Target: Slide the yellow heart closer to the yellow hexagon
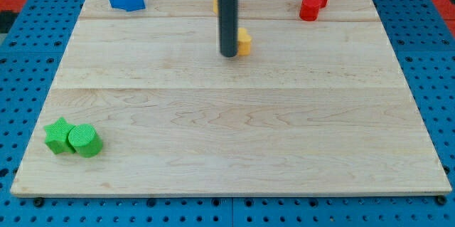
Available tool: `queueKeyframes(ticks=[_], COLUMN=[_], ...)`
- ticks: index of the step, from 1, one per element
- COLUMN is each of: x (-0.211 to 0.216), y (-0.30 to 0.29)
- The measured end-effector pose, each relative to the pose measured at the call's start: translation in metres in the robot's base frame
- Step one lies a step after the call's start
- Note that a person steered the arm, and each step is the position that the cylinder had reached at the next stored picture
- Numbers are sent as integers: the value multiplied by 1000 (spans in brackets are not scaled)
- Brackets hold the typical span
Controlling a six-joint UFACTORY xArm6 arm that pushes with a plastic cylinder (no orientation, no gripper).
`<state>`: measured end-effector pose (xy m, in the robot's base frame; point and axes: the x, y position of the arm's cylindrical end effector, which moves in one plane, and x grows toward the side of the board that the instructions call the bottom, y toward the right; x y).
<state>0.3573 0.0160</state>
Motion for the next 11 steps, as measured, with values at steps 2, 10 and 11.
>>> queueKeyframes(ticks=[2,10,11], x=[-20,-89,-91], y=[59,31,4])
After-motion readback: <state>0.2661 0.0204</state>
